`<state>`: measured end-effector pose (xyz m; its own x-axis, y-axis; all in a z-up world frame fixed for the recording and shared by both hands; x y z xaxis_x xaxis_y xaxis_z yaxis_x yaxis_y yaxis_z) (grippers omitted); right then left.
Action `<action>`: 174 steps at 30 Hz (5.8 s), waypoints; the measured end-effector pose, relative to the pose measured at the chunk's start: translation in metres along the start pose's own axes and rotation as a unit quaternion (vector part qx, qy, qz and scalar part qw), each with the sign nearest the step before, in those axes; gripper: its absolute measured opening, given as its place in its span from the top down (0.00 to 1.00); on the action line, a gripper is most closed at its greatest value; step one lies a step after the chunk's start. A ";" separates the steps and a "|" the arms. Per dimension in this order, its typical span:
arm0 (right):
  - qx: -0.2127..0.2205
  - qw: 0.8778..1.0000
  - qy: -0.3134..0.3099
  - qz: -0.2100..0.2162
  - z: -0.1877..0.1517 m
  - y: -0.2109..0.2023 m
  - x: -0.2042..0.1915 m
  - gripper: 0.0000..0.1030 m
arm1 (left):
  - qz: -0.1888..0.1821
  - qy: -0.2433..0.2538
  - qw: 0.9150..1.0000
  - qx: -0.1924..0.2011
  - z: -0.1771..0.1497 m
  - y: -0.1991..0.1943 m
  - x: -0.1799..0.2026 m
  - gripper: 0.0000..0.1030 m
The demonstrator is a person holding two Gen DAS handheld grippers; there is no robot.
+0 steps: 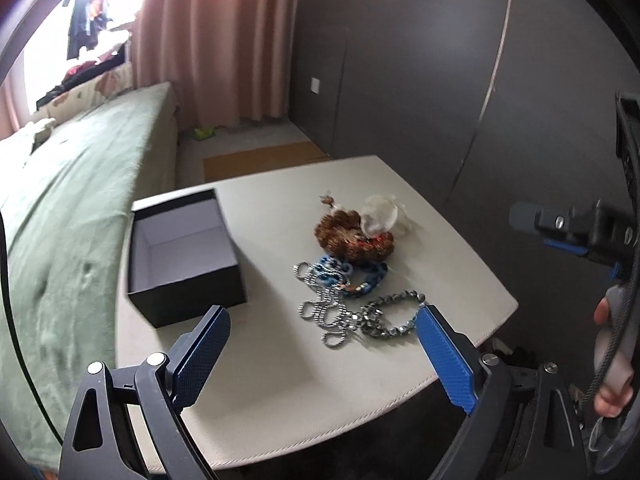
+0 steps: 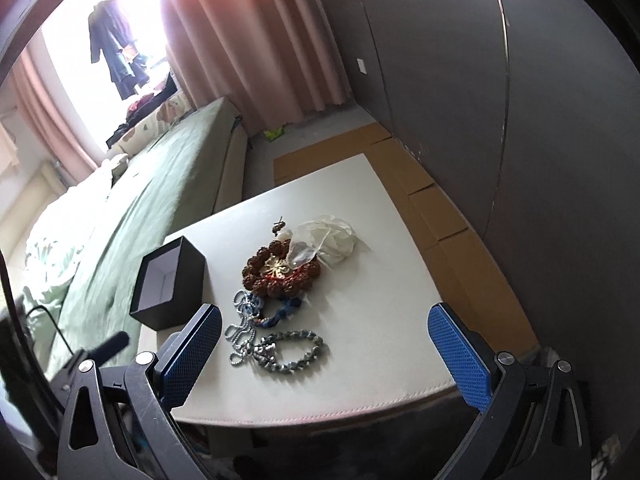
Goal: Organize jewelry
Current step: 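Reach the left gripper to the silver chain necklace and close on it, then lift the silver chain with the left gripper while the right grasps the beaded chain, then lower the silver chain into the black box and open the left gripper, then carry the beaded silver chain over the box and open the right gripper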
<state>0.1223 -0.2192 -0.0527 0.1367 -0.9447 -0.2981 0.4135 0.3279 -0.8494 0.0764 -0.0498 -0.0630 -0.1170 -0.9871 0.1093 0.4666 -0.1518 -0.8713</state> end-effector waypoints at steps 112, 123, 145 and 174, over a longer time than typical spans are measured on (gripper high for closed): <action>-0.052 0.981 -0.036 0.184 0.045 0.064 -0.027 0.90 | 0.138 -0.013 0.976 0.170 0.195 -0.206 -0.058 0.98; -0.047 0.981 -0.035 0.184 0.044 0.065 -0.032 0.90 | 0.128 -0.042 0.981 0.137 0.176 -0.145 -0.090 0.98; -0.031 0.984 -0.033 0.171 0.038 0.056 -0.025 0.90 | 0.058 -0.168 0.984 0.005 0.098 0.008 -0.132 0.97; -0.003 0.980 -0.124 0.154 0.054 0.052 -0.148 0.90 | -0.011 -0.251 0.958 0.137 0.031 -0.089 -0.208 0.08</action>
<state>0.1725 -0.0625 -0.0291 0.4686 -0.7735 -0.4267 0.3133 0.5971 -0.7384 0.0867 0.1679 0.0069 0.2749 -0.8732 0.4024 0.6900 -0.1123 -0.7150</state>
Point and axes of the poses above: each gripper's, at about its wrist camera, not at the fingertips, and y roughly the way its jaws point, x to its right, z to its top, the point moved 1 cm from there along y, roughly the way its jaws point, and after that the axes turned 15 degrees about -x, right-handed, at the moved point
